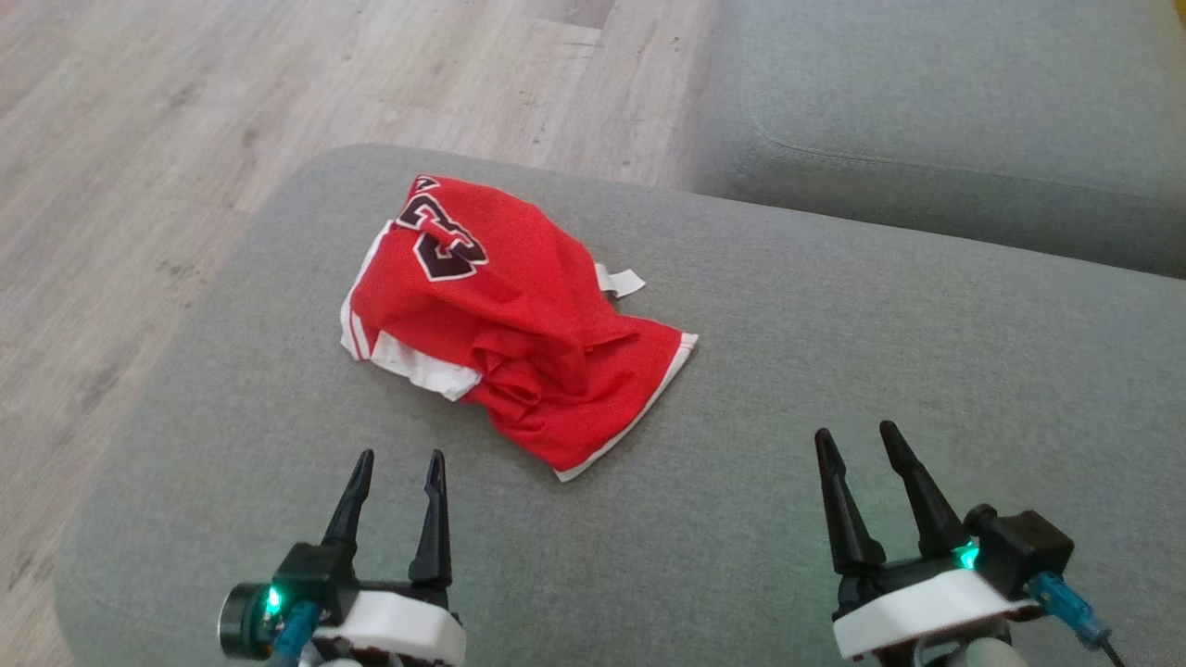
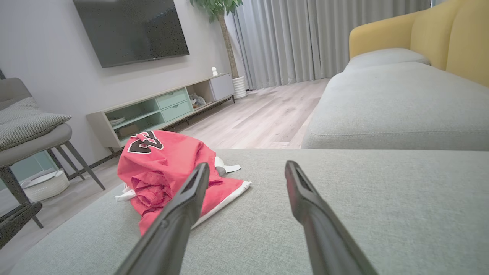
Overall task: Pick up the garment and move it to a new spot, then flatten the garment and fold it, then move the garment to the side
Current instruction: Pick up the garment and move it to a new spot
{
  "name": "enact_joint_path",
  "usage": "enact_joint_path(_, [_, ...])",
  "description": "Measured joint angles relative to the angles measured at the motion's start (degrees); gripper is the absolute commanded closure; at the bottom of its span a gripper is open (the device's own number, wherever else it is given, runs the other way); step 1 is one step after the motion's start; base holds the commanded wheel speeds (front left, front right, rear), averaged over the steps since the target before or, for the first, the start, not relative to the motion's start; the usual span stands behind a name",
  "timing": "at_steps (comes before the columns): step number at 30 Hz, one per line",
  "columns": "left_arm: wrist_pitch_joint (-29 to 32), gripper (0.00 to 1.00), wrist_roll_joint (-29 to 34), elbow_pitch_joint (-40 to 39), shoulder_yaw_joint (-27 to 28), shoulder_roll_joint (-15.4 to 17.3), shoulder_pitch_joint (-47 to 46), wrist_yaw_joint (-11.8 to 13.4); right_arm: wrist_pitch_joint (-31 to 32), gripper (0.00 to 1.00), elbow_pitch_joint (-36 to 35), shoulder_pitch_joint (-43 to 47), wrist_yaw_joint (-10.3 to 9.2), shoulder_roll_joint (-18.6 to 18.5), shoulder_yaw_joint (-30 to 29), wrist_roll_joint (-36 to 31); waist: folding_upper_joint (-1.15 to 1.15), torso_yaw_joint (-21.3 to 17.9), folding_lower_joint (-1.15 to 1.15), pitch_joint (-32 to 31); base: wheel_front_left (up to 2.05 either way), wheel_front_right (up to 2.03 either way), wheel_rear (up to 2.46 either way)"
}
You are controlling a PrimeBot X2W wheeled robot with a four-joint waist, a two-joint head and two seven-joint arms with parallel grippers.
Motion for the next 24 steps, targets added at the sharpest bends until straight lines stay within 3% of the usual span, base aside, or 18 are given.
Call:
enact_joint_path(8, [0.0,0.00,0.9,0.0,0.3,0.1,0.0,-0.1,0.0,0.00,0.0,0.1,0.00,0.0,0.5,0.1,0.00,1.3,0.00,0.4,0.00,0.00,0.00])
enact_joint_path(14, [0.4,0.00,3.1,1.5,-0.4,2.5,-3.0,-2.5,0.0,0.00,-0.1,-0.1,0.00,0.0,0.9,0.0,0.00,0.3,0.00,2.5,0.00,0.00,0.00])
enact_joint_path(18, [6.2,0.00,3.6,3.8,-1.8,5.3,-11.8,-5.8,0.0,0.00,-0.2,-0.7,0.00,0.0,0.5,-0.1,0.00,-1.1,0.00,4.8,0.00,0.00,0.00])
enact_joint_path(24, [13.4,0.00,4.3,6.8,-5.0,8.5,-22.9,-8.2,0.0,0.00,-0.2,-3.3,0.00,-0.1,0.4,-0.6,0.00,-3.7,0.01,8.0,0.00,0.00,0.00])
